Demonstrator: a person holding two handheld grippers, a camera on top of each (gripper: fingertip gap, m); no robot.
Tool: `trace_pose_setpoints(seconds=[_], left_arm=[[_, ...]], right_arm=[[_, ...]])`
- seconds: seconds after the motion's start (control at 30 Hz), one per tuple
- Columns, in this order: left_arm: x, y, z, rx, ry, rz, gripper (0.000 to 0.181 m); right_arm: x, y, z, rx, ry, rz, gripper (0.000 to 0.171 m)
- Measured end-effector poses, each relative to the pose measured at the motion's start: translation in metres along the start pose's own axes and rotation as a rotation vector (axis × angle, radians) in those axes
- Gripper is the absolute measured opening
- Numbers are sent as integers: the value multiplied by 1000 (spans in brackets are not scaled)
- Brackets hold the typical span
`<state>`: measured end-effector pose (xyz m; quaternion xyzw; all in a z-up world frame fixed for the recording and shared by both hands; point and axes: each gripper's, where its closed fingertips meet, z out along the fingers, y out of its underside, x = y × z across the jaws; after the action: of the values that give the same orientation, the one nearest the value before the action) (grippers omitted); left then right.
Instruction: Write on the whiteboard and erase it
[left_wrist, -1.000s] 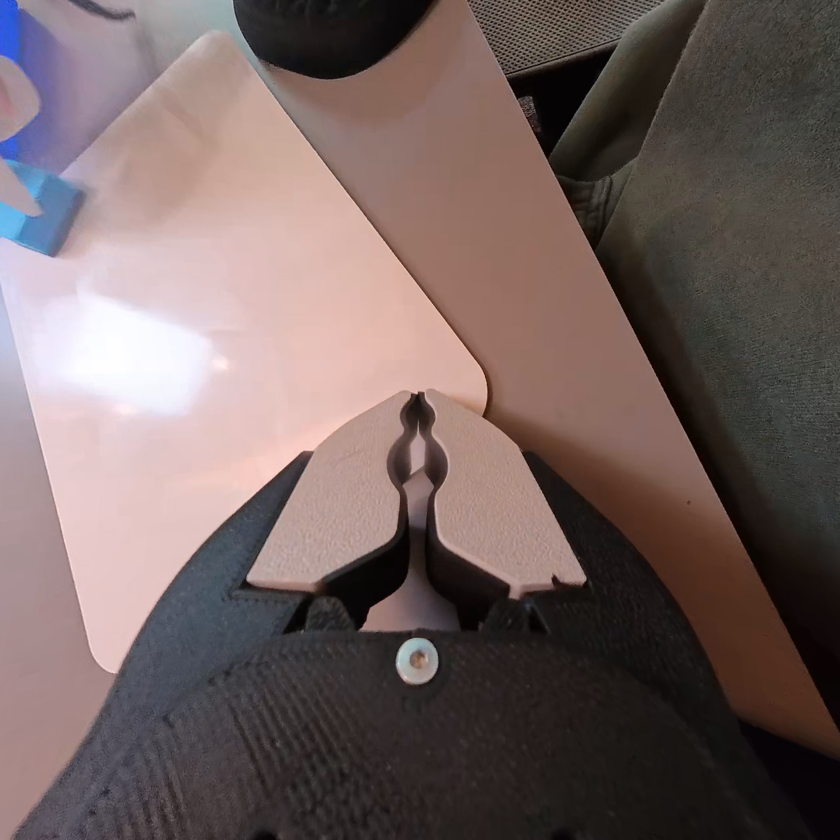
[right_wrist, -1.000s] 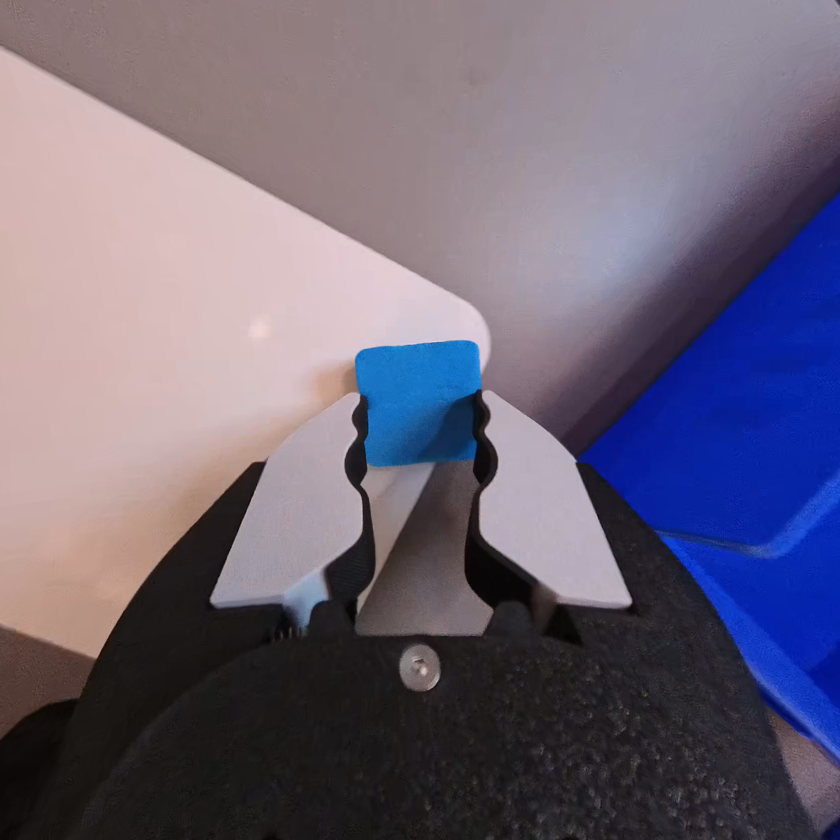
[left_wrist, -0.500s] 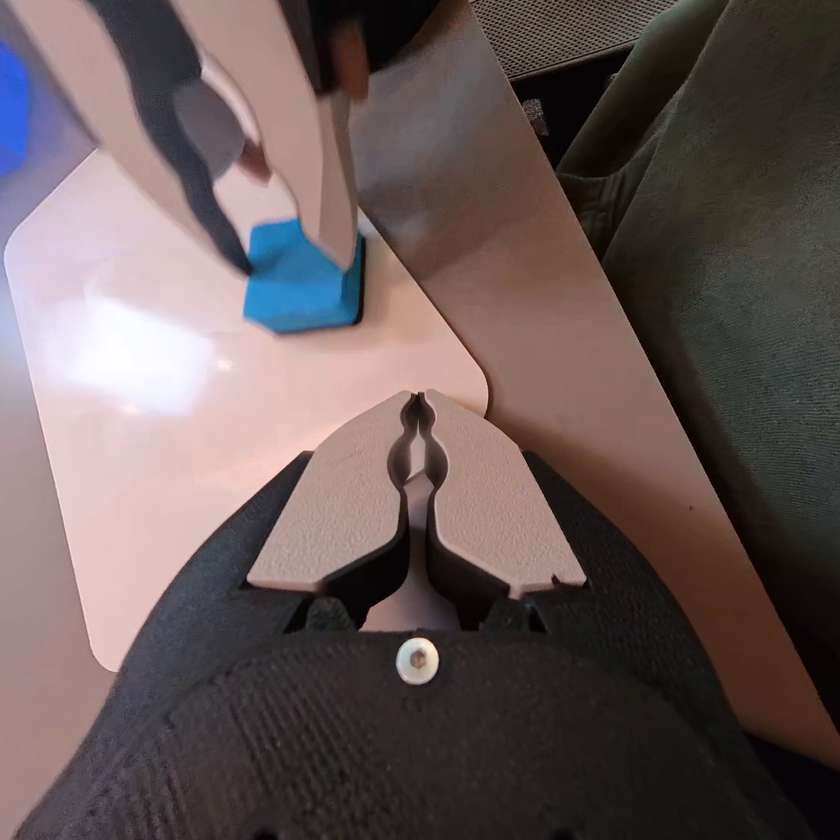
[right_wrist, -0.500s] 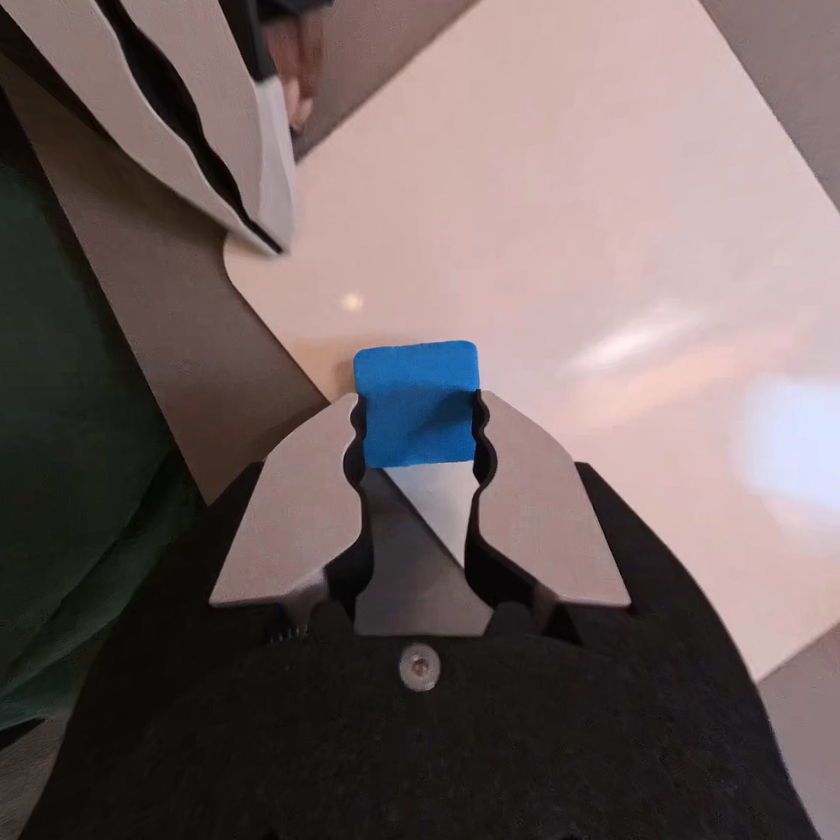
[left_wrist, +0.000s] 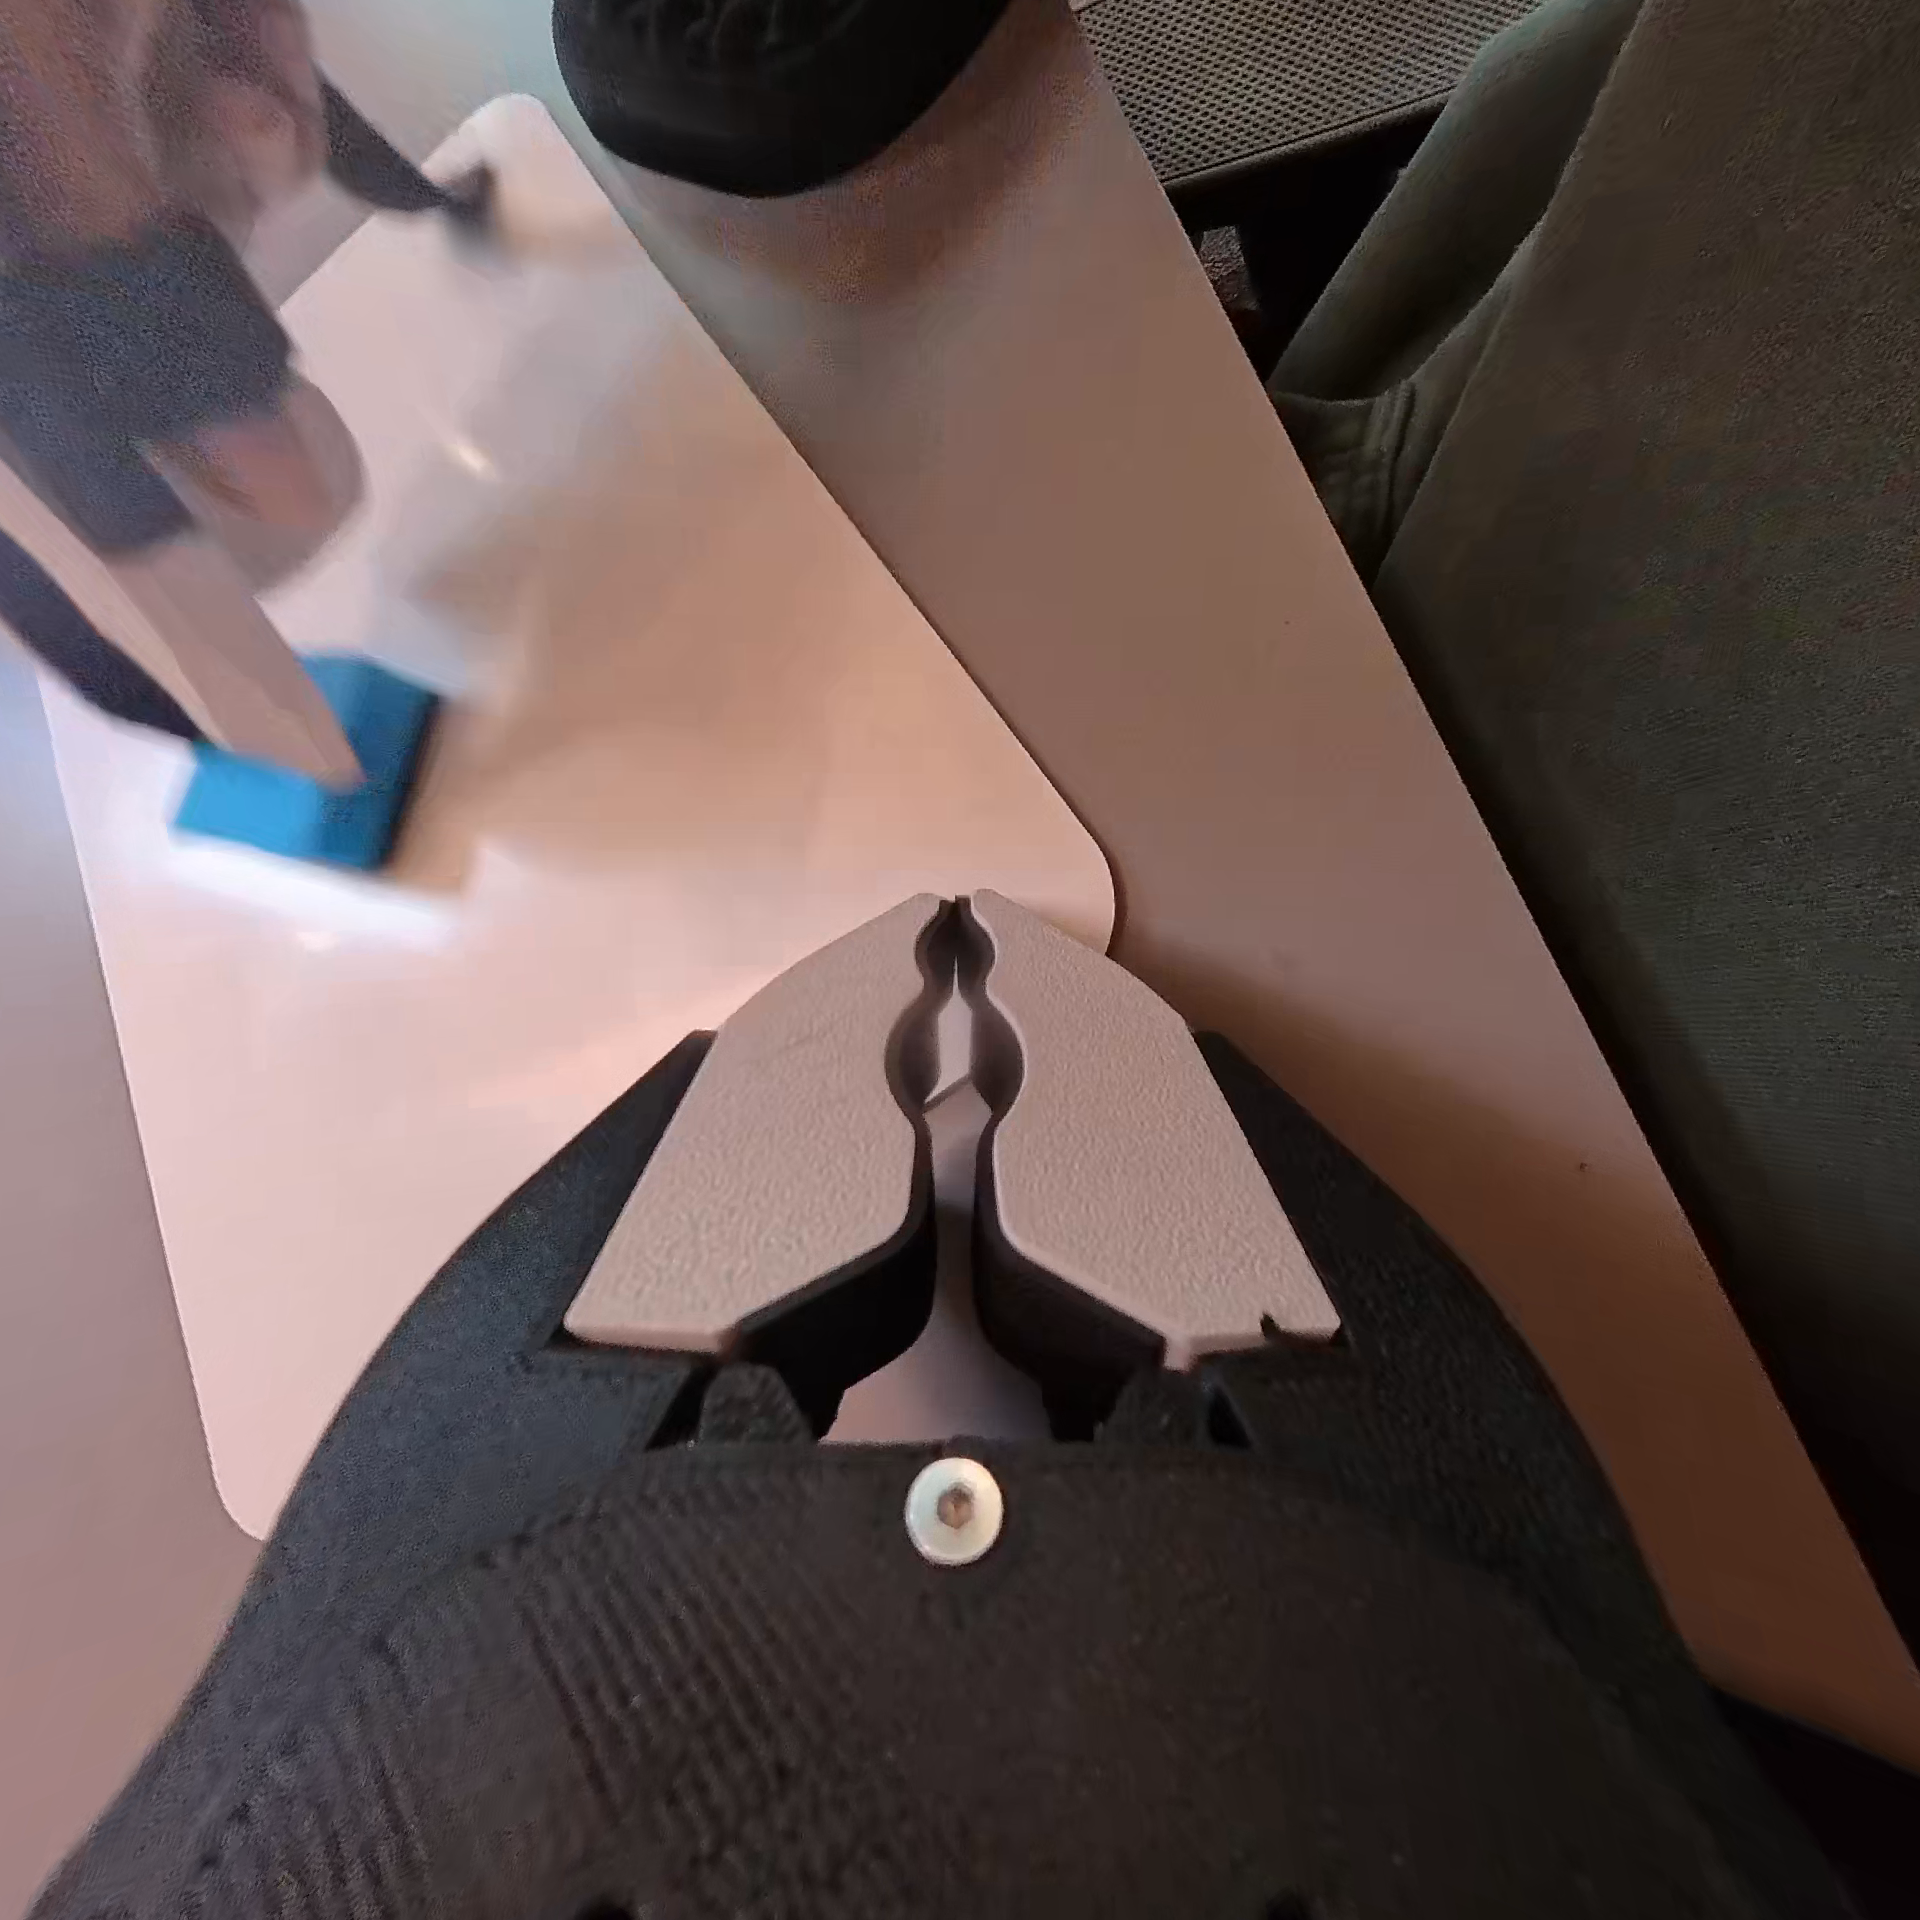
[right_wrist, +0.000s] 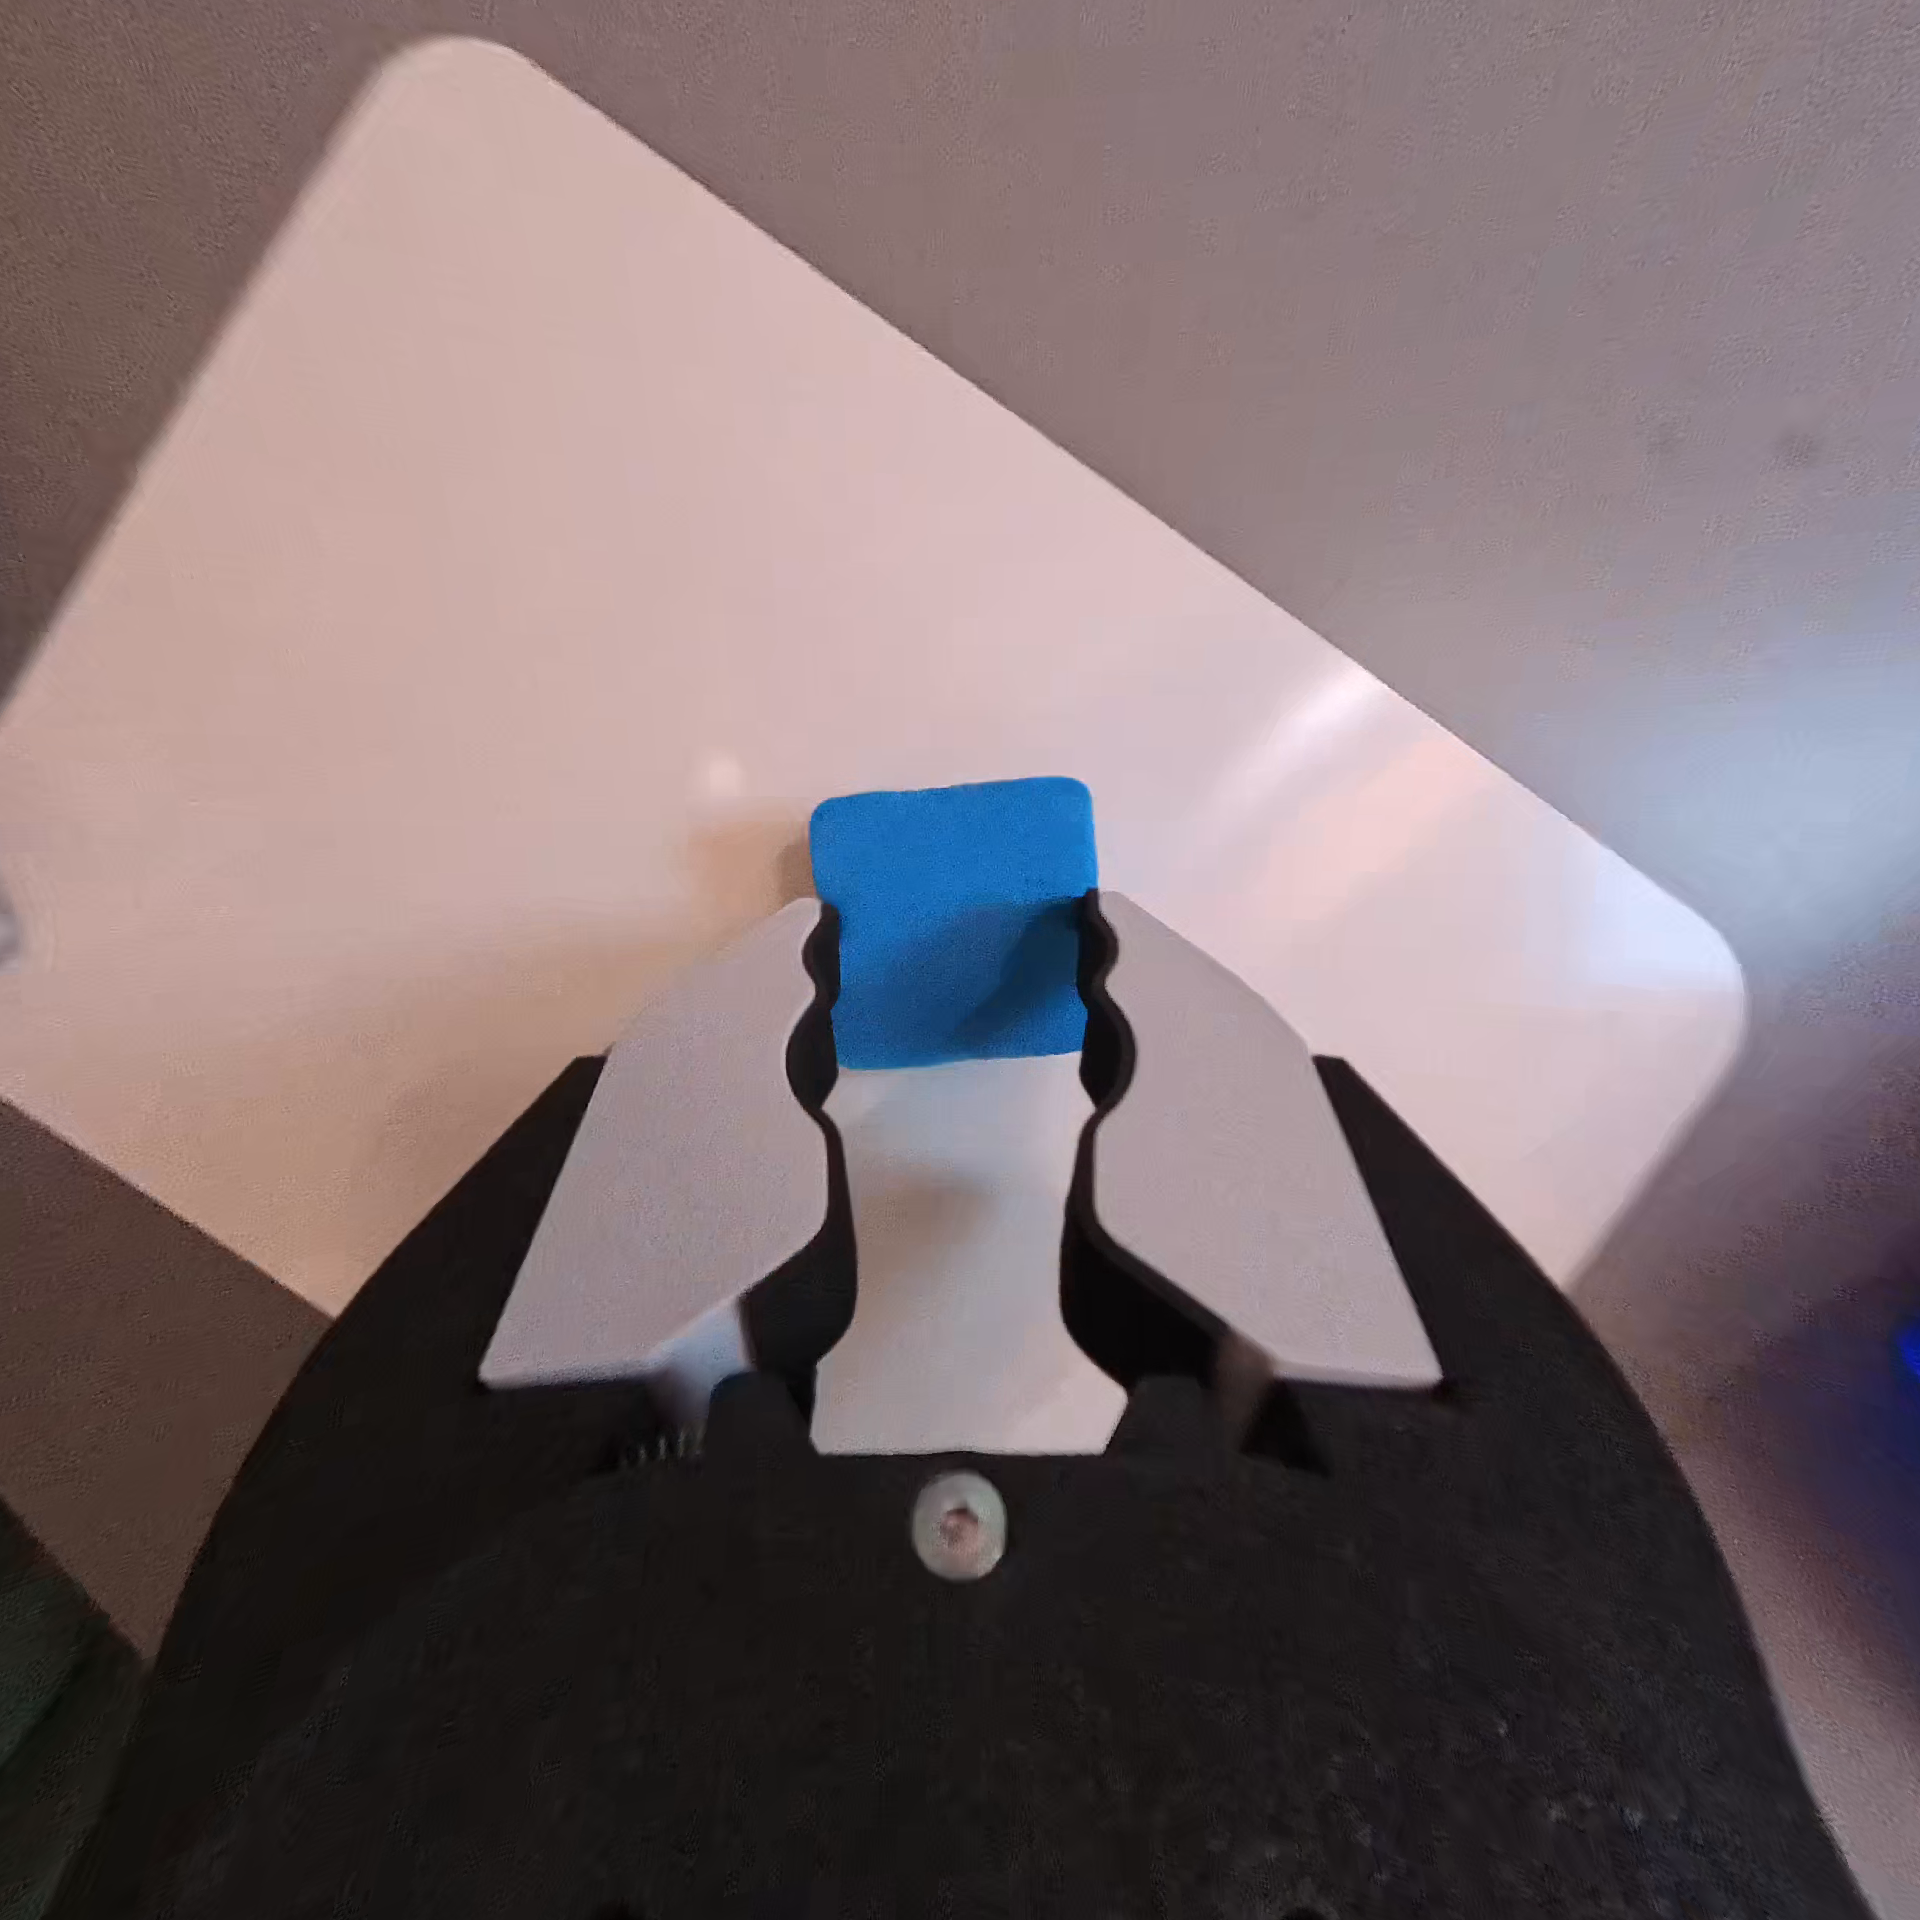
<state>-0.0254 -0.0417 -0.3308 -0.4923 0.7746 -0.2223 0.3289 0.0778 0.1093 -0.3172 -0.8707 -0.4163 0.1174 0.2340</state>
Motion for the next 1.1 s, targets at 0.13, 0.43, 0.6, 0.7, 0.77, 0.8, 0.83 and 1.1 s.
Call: trace_pose_setpoints(seconds=[0.13, 0.43, 0.6, 0.7, 0.77, 0.8, 0.83, 1.1], left_arm=[[0, 0, 0, 4, 1, -3, 0], [0, 0, 0, 5, -14, 2, 0], [-1, -1, 1, 11, -9, -10, 0], [0, -1, 0, 12, -9, -11, 0], [0, -1, 0, 11, -12, -11, 0], [0, -1, 0, 10, -13, -10, 0], [0, -1, 0, 9, -15, -7, 0], [0, -1, 0, 7, -19, -14, 0]], right_arm=[[-110, -37, 22, 31, -157, -270, 45], [103, 40, -25, 9, 167, 267, 45], [11, 47, -28, 18, 62, 98, 45], [-85, 42, -24, 43, -52, -80, 45], [-111, 50, -29, 42, -66, -130, 45], [-107, 56, -32, 58, -61, -104, 46], [-91, 63, -37, 72, -43, -40, 45], [58, 137, -81, 49, 242, 321, 45]])
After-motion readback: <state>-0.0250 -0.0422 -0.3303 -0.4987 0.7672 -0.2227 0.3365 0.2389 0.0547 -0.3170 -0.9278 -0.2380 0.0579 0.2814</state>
